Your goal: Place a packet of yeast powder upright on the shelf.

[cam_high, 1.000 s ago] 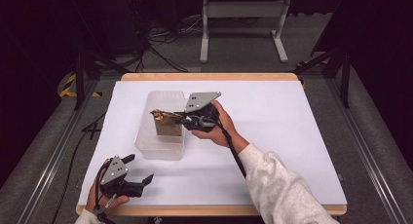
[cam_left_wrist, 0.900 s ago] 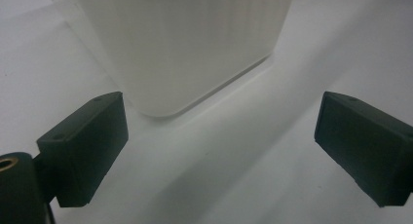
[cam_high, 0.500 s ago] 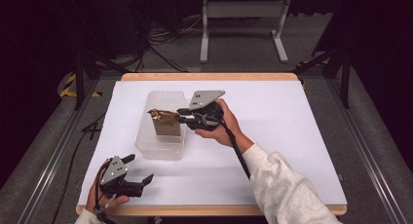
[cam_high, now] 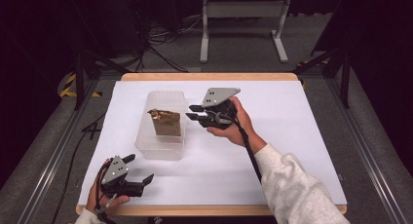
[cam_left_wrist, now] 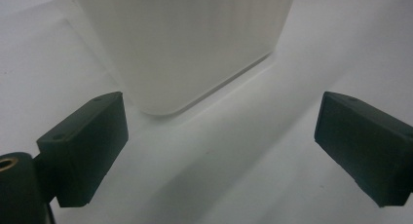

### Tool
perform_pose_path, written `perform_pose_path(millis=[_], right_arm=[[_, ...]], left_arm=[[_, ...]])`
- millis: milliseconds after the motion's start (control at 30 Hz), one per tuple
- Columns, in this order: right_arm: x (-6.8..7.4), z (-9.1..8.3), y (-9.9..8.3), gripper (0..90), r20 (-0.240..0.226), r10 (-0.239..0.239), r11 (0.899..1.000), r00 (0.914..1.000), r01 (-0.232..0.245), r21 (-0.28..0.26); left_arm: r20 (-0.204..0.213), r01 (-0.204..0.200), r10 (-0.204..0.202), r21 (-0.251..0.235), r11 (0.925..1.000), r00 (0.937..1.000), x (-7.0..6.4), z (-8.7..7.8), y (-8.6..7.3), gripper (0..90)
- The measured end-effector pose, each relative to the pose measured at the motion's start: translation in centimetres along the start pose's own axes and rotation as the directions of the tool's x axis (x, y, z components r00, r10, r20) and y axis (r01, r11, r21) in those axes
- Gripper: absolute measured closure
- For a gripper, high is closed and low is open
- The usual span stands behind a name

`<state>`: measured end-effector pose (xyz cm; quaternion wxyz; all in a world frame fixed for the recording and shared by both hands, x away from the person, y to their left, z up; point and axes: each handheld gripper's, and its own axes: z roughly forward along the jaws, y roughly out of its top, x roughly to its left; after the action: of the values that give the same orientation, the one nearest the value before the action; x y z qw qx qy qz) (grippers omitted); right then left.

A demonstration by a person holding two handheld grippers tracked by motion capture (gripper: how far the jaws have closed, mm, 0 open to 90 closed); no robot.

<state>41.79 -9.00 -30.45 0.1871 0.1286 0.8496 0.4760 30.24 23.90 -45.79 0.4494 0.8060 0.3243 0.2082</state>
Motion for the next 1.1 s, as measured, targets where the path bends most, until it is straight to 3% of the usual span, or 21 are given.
perform_pose_path(millis=[433,700,1100], right_arm=[[-1.2,-3.5,-1.1,65.7,0.095,0.012,1.000,0.9954,-0.013,0.010],[-2.0,-5.5,-2.1,61.0,0.160,0.023,0.999,0.9869,-0.026,0.019],[-2.8,-8.2,-3.8,59.8,0.201,0.023,0.998,0.9793,-0.035,0.053]], left_arm=[[-0.002,-0.001,0.001,-0.002,1.0000,1.0000,0.0,0.0,0.0,6.2],[-0.002,0.000,0.000,0.001,1.0000,1.0000,0.0,0.0,0.0,6.2],[-0.006,0.002,-0.002,0.001,1.0000,1.0000,0.0,0.0,0.0,6.0]])
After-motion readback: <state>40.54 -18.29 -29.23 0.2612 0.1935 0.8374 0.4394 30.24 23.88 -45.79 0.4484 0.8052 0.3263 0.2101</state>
